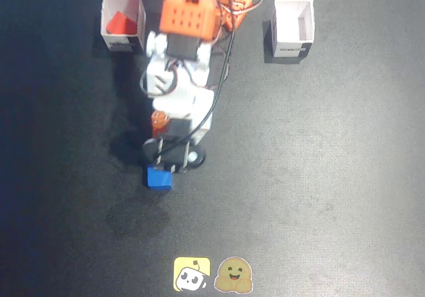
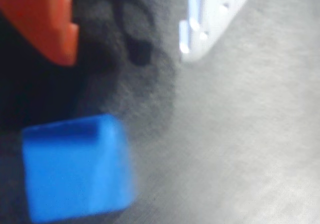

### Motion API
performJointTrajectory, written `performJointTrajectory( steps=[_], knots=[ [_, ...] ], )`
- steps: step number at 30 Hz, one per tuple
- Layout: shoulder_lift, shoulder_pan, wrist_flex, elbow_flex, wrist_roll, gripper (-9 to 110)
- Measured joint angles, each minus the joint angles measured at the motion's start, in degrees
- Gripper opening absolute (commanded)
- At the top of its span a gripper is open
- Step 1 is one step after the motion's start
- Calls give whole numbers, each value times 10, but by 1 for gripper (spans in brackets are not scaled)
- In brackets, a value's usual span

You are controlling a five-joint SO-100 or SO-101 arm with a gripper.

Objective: Put the red cube in the right box and the blue cube in the left box.

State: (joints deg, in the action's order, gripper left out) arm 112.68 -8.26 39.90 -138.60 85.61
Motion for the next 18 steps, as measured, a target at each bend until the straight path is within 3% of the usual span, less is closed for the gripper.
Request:
performJointTrajectory(
  steps=[18],
  knots=[
    [-40,-29,23,53,-17,21]
  ],
)
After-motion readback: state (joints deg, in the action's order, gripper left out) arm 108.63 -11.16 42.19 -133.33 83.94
